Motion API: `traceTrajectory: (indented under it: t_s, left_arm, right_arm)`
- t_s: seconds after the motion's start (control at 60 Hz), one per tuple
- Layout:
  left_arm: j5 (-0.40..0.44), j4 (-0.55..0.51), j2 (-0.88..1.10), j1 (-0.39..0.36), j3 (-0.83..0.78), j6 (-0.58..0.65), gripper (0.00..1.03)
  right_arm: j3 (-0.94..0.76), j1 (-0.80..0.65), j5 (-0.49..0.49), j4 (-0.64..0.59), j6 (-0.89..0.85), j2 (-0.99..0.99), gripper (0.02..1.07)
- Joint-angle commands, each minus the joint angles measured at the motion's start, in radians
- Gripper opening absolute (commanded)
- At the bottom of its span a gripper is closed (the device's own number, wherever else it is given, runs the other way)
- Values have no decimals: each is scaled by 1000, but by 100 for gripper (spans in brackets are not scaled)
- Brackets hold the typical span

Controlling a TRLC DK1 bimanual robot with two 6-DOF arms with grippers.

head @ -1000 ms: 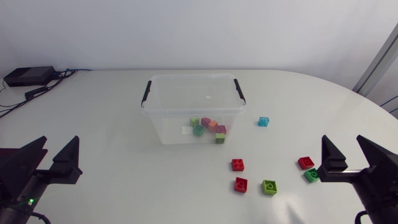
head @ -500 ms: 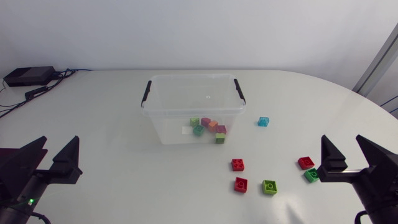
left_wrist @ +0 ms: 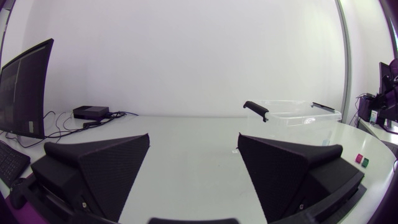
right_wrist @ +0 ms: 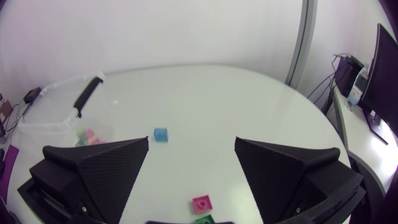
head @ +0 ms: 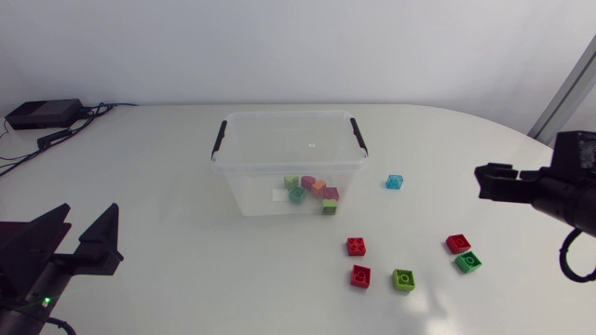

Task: Pick up the duplo bricks and place them in the container

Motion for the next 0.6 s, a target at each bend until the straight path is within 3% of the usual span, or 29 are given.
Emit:
traceTrajectory:
  t_s: [0.0,0.083,0.333,0.467,0.533,0.583]
  left_arm:
    - [-6,0,-9,-3,-16,-23,99]
    - [-6,0,-9,-3,-16,-23,99]
    - [-6,0,-9,-2,-16,-23,99]
    - [-6,0,-9,0,-16,-23,99]
    - [-6,0,-9,3,-16,-23,99]
    - [-6,0,-9,4,-16,-23,99]
  right_arm:
    - [74,12,19,-64,18,128,102]
    - [144,65,28,-135,16,257,102]
    - [379,194,22,-150,116,676,102]
    - [608,208,31,-344,72,883,102]
    - [778,216,34,-517,49,1012,102]
    - [833,216,34,-526,47,1056,102]
